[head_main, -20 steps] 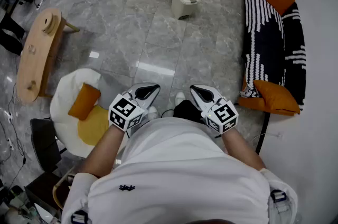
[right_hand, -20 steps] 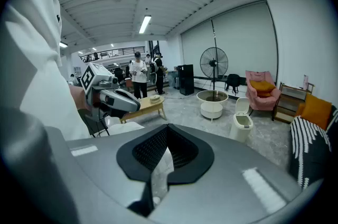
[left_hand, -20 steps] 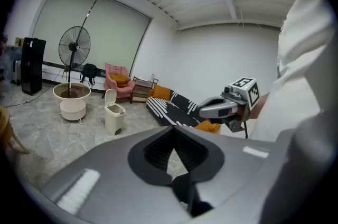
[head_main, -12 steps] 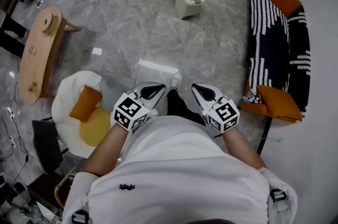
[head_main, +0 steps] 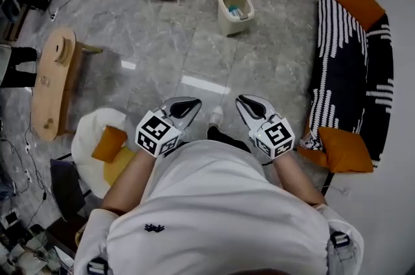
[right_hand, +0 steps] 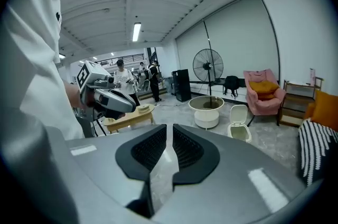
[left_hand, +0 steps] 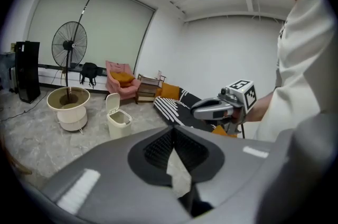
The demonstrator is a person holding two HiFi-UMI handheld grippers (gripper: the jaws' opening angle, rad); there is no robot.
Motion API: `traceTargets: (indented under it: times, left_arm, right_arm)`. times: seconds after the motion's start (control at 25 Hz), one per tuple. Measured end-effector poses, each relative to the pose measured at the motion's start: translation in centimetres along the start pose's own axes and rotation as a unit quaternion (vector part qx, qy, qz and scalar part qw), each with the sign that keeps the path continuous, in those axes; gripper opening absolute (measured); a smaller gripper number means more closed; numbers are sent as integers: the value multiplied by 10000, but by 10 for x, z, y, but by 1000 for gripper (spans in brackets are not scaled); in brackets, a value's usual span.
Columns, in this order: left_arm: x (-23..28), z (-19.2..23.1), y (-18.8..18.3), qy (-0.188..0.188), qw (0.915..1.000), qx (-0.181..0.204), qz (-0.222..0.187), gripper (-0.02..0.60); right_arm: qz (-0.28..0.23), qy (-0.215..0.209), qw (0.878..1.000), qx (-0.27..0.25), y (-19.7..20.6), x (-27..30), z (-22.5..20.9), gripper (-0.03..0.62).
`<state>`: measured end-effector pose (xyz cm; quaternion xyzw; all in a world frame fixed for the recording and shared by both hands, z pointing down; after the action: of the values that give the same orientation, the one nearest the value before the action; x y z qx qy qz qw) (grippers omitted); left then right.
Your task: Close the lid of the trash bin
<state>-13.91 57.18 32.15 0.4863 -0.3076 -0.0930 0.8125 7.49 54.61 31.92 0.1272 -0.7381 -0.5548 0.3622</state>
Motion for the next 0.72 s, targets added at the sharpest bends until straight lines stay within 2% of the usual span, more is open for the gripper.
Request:
traceTargets:
  times: [0.12, 0.32, 0.52, 0.72]
  left_arm:
    - [33, 20, -26, -65, 9999, 90, 54, 57]
    - [72, 43, -56, 95, 9996, 230, 165, 59]
    - [107, 78, -79, 242, 9995, 142, 122, 81]
    - [144, 132, -101, 413, 9991, -42, 66, 89]
  right_arm:
    - [-52, 98, 9999, 102, -3, 10, -41, 21]
    - [-116, 301, 9991, 280, -10, 15, -80, 21]
    - [-75, 521, 9974, 484, -13, 30, -113, 21]
    - [-3, 792, 9954, 538, -26, 54, -150, 21]
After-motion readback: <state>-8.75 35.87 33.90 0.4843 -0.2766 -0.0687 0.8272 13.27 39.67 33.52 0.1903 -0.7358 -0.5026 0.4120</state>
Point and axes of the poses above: the fingertips, and each gripper's own axes: x forward along the fingers, z to its left, y out of its underside, the point moved 7 cm from there along -x, backward along the fingers, and after that the axes turned 7 degrees about y, right-handed, at the moved point
